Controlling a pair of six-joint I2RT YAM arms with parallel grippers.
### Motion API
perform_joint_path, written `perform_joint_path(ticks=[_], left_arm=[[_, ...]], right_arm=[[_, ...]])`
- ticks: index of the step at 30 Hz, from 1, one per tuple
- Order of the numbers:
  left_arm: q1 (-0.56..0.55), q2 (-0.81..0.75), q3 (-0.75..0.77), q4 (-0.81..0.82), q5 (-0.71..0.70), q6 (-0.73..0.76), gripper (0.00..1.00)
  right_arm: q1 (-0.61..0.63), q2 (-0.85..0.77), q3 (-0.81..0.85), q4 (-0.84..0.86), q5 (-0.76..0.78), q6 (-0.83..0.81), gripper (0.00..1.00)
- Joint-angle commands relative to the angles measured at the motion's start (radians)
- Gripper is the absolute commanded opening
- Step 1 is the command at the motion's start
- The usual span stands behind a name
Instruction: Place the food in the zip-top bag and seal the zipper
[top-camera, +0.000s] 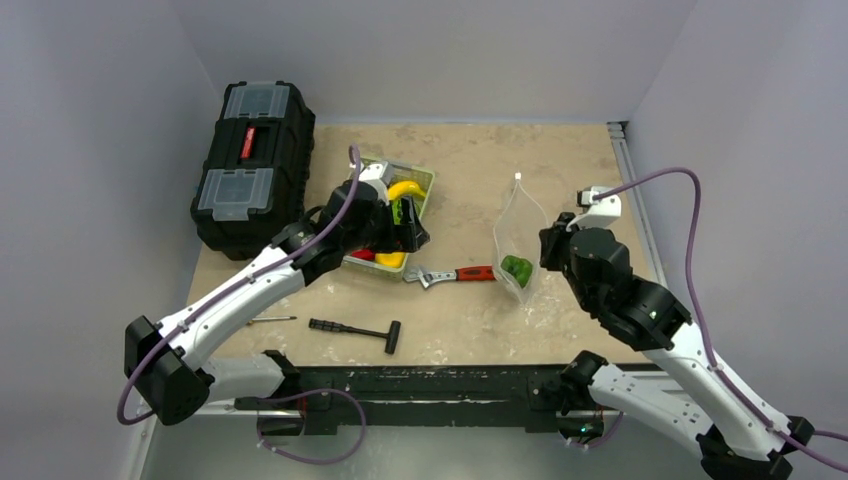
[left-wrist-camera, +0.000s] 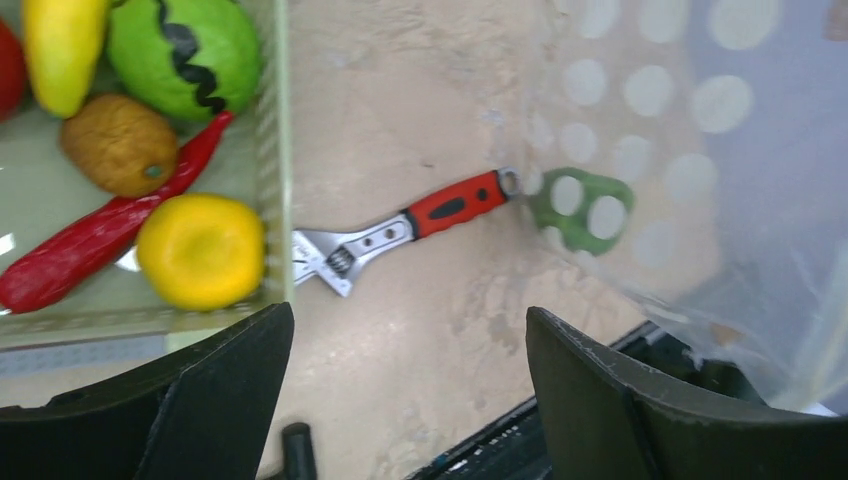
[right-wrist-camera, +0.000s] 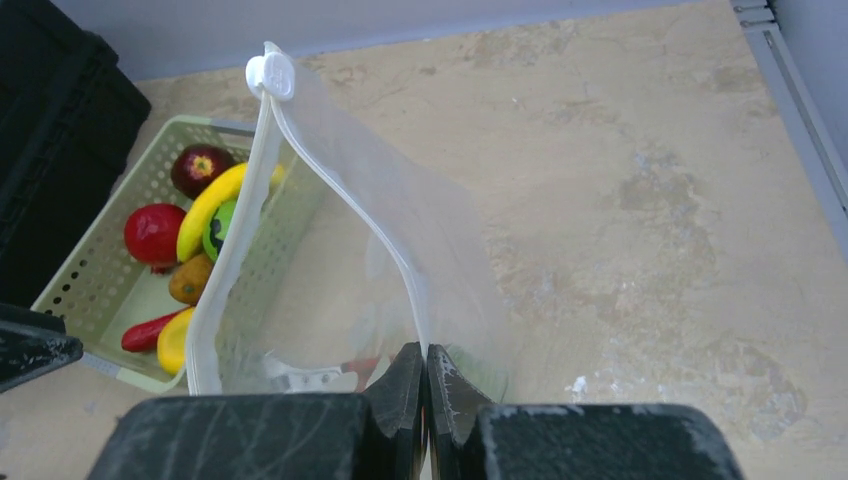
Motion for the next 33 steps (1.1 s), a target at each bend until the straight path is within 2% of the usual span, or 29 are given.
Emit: perform_joint_path(ticks=[1,4,9,13,17,22,25,33], left_arm=[[0.004,0.035,0.023,-0.099,-0.209,0.026,0.87],[0.01,0.091,0.048,-0.141,-0.266,0.047,0.87],[0.052,0.204,0.085,-0.201,-0.277,0.057,0.86],[0.111,0.258,0.068,-0.137,-0.239,0.051,0.82],[0.174,0.354,0.098,-0.091,-0.183,0.045,0.83],[0.193,0.5,0.196,-0.094,-0.238,0.078,0.83],[0.193,0.566,0.241,-0.098,-0.266,0.092,0.79],[0.195,0.683,0.293,-0.105,-0.33,0.103,0.59]], right_arm=[[0.002,-0.013,0.024,-0.08,0.046,0.033,0.0],[0.001,-0.036,0.016,-0.074,0.042,0.024,0.0],[0.001,-0.048,0.009,-0.059,0.027,0.0,0.0],[0.001,-0.058,-0.01,-0.044,-0.009,-0.005,0.0],[0.002,-0.036,-0.006,-0.03,-0.03,-0.014,0.0],[0.003,-0.052,-0.03,-0.002,-0.064,-0.025,0.0],[0.003,-0.041,-0.024,-0.008,-0.055,-0.03,0.0],[0.008,-0.038,-0.036,0.013,-0.1,-0.04,0.0]])
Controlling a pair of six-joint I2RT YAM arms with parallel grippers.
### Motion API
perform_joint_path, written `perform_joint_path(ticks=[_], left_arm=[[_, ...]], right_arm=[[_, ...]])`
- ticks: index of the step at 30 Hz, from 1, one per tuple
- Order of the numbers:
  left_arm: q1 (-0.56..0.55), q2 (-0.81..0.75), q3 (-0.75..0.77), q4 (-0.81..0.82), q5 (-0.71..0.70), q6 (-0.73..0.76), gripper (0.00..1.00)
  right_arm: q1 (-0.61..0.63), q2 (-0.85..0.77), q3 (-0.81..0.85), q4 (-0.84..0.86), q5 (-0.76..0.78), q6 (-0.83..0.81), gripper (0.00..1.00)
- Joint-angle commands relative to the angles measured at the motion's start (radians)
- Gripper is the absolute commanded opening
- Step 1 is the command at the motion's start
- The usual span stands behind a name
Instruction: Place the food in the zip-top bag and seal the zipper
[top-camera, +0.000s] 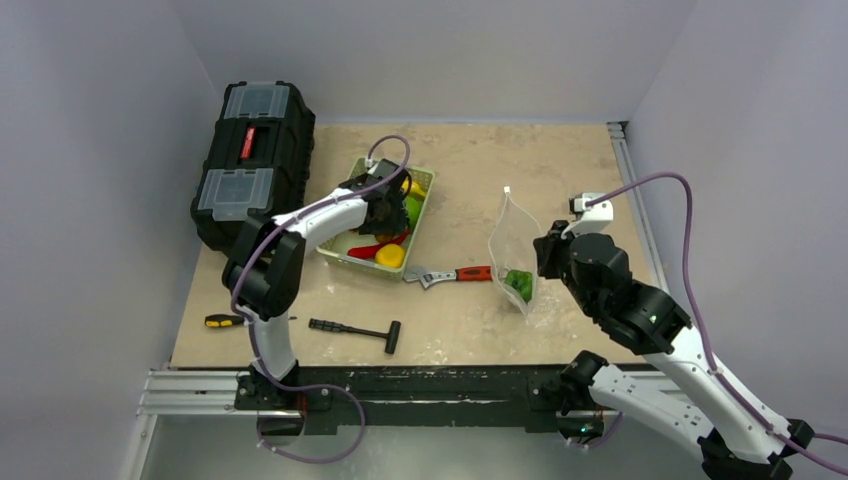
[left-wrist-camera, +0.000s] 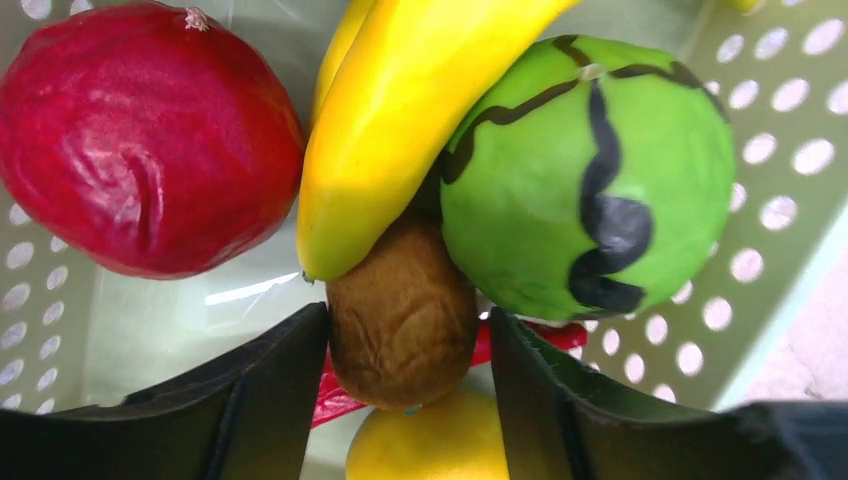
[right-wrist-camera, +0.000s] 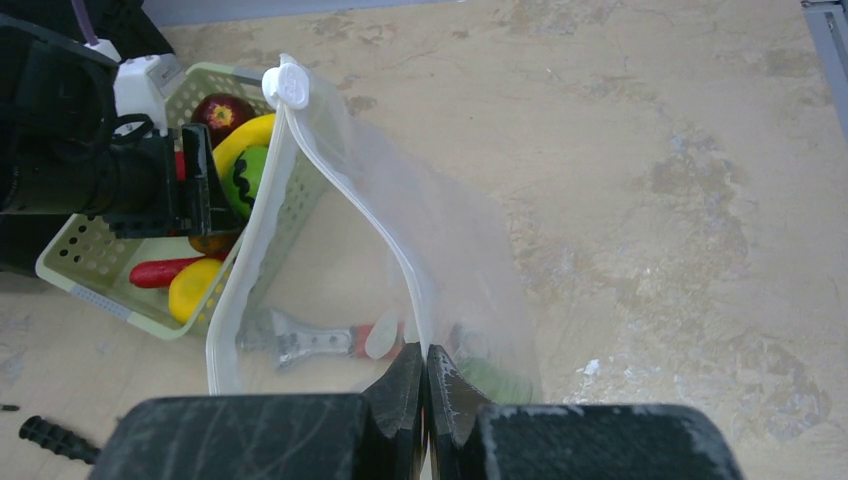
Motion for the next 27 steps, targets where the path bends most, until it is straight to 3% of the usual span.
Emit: perform_joint_path(ticks=[1,6,10,14,18,22,27], left_arm=[[0.001,0.026,0.041,0.009,-0.065,0.022,0.54],[0.001,0.01,0.035,-0.019,-0.089,0.037,0.34],[-0.007,-0.062,0.023,-0.055,-0.112,0.053,0.25],[-0.032,-0.198,0.002,-0.075,-0.094,0.058,0.23],[-0.067,-0.373,-0.051,-0.022,0.044,0.032,0.23],[-0.118,-0.547,-0.151,0.146,0.217,-0.088,0.23],[-0.233,-0.622,-0.209,0.416,0.378,-0.239,0.24]], right_arm=[[0.009,-0.001,-0.004,0.051,-0.023,-0.017,0.0],[0.011,0.002,-0.005,0.054,-0.022,-0.021,0.0],[0.012,-0.006,-0.008,0.055,-0.028,-0.021,0.0],[0.012,-0.004,-0.007,0.056,-0.029,-0.022,0.0],[0.012,0.008,-0.008,0.064,-0.04,-0.022,0.0],[0.012,0.017,-0.001,0.058,-0.041,-0.022,0.0],[0.012,0.036,0.01,0.071,-0.063,-0.025,0.0]])
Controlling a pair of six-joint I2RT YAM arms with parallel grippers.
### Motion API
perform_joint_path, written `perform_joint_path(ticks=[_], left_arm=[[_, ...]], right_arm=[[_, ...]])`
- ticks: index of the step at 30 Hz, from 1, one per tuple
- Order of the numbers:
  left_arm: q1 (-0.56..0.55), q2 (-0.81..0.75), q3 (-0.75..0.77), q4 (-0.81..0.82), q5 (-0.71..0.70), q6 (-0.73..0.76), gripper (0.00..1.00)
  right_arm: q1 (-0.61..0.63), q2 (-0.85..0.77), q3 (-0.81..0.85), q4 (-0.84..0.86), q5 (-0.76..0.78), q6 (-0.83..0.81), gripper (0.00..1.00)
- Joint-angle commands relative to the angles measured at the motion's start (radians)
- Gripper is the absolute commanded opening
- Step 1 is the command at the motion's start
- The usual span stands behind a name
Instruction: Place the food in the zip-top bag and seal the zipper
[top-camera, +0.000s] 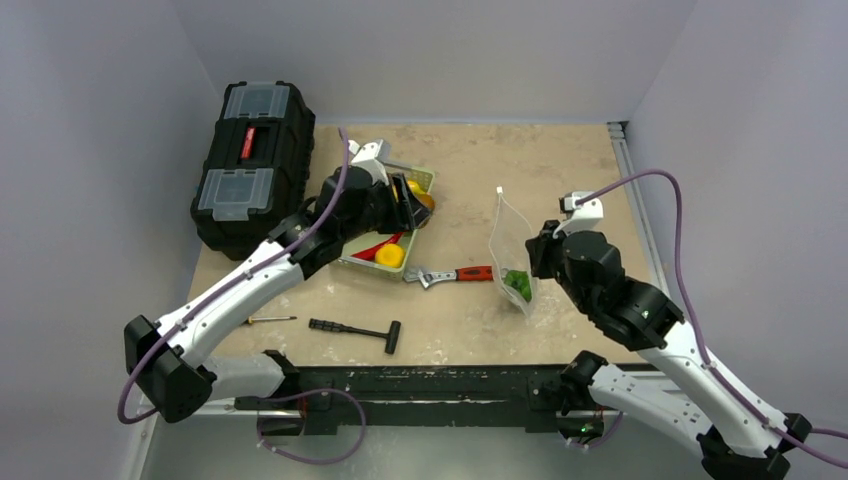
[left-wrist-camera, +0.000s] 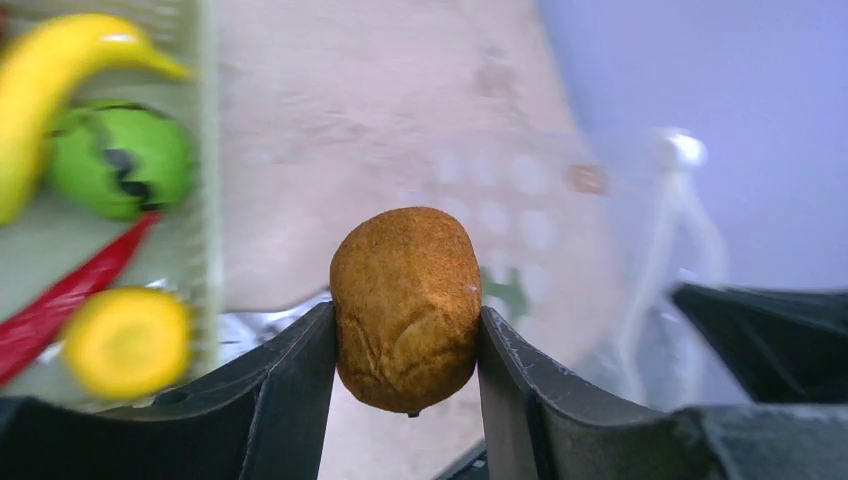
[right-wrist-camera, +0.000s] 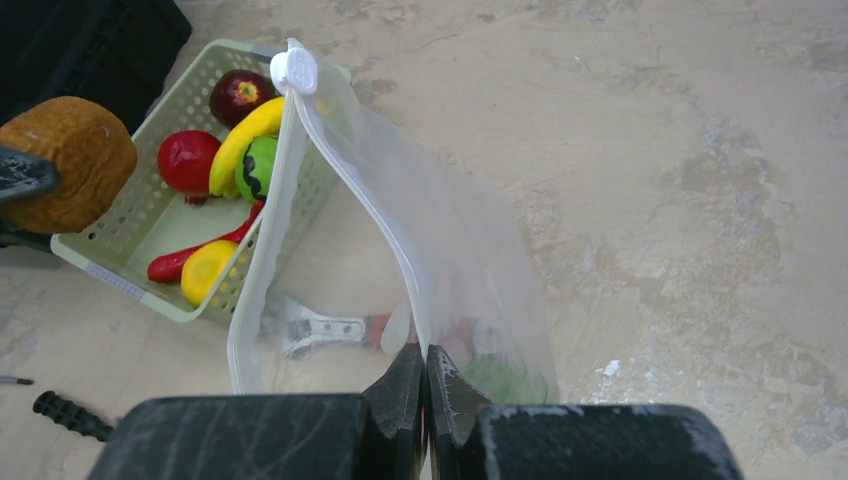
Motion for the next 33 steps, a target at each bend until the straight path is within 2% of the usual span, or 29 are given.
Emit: perform_joint_path(ticks=[1,4,8,17,23,26,29,33], left_arm=[[-0.108,-0.005,-0.041,0.299,0.166,-0.169,0.24],[-0.215,0.015,-0.057,0.471,0.121,-0.252,0.24],[-0.3,0.091,-0.016,0.544,0.073,-0.266,0.25],[-0.394,0.2,0.094,0.454,-0.044,-0.205,0.24],[-0.402,0.248,0.156,0.39,-0.085,-0.191,0.27],[-0.402,0.258,0.177,0.332,-0.113,-0.194,0.42],[-0.403,0.262,0.19,0.294,-0.138,-0.187,0.65],[-0.4,0.262,0.203,0.257,-0.147,-0.182,0.78]], right_arm=[[0.006,0.018,0.018,0.051,-0.024,-0.02,0.0],[0.006,0.032,0.027,0.048,-0.022,-0.017,0.0],[0.006,0.035,0.041,0.037,-0.003,-0.019,0.0],[0.006,0.01,0.039,0.041,0.008,-0.025,0.0],[0.006,0.005,0.039,0.041,0.006,-0.027,0.0],[0.005,0.002,0.04,0.04,0.006,-0.028,0.0],[0.006,-0.005,0.038,0.04,0.006,-0.029,0.0],[0.005,-0.011,0.036,0.04,0.002,-0.03,0.0]])
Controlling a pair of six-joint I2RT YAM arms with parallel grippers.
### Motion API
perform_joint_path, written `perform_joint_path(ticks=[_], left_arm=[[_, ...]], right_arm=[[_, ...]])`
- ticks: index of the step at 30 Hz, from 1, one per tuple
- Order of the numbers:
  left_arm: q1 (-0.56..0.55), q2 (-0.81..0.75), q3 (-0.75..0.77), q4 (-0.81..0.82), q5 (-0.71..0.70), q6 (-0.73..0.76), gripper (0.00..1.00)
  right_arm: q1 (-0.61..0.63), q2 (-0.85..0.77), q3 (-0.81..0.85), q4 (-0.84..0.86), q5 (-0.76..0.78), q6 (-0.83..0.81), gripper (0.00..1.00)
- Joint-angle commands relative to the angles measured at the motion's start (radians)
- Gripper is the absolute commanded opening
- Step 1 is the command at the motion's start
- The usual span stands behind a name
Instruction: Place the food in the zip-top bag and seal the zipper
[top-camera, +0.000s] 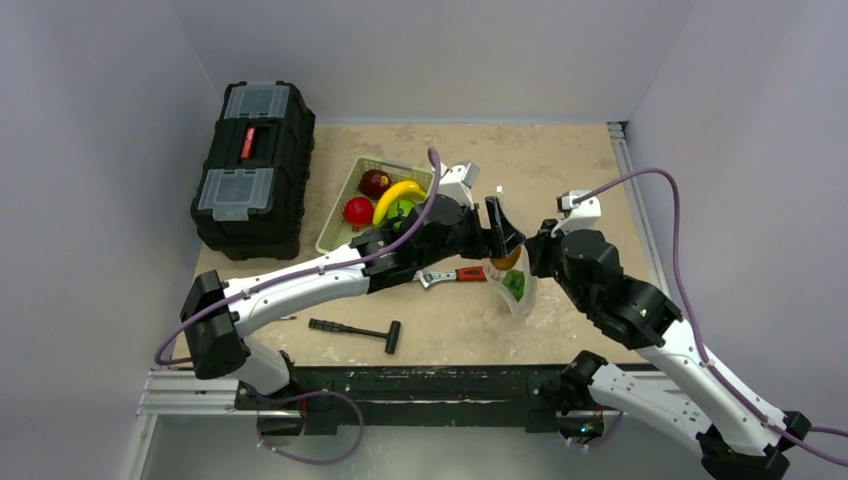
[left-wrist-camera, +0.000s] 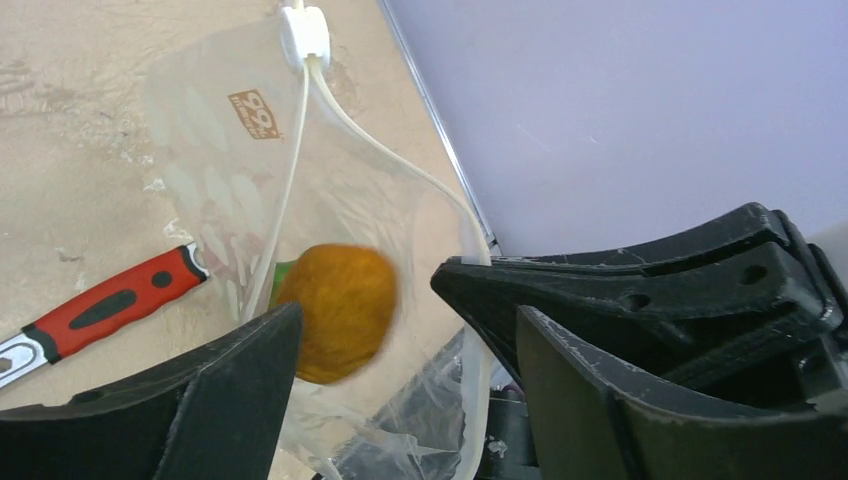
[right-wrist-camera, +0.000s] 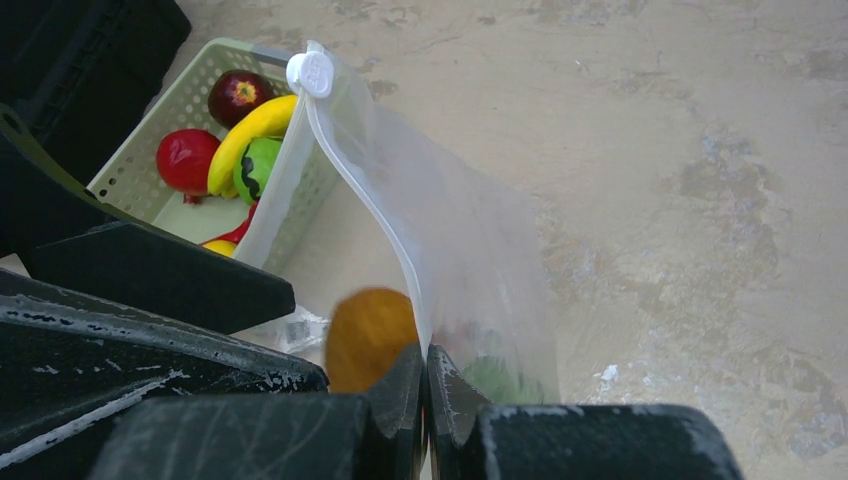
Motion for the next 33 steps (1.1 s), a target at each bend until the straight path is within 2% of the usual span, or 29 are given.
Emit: perform_joint_path(ticks=[1,8,17,24,33], left_arm=[[-0.003,-0.004,0.053,-0.032,-0.035,0.02,0.8],[-0.003,-0.094,-0.011,-0.015,-0.046,0.069,0.85],[-0.001,-0.22,-0.088,-0.059,-0.135,0.122,0.87],[0.052,-0.284,-0.113,-0.241,-0.212,0.126,0.85],[0.205,-0.267,-0.126,-0.587,-0.269,0.096,0.86]], right_arm=[[0.005,-0.019,0.034,0.027,0.01,-0.014,0.0],[0.006,-0.013,0.042,0.02,0.013,-0.015,0.0],[0.006,-0.026,0.034,0.021,0.004,-0.015,0.0],[0.006,-0.01,0.047,0.018,0.029,-0.014,0.0],[0.006,-0.014,0.036,0.013,0.028,-0.011,0.0]])
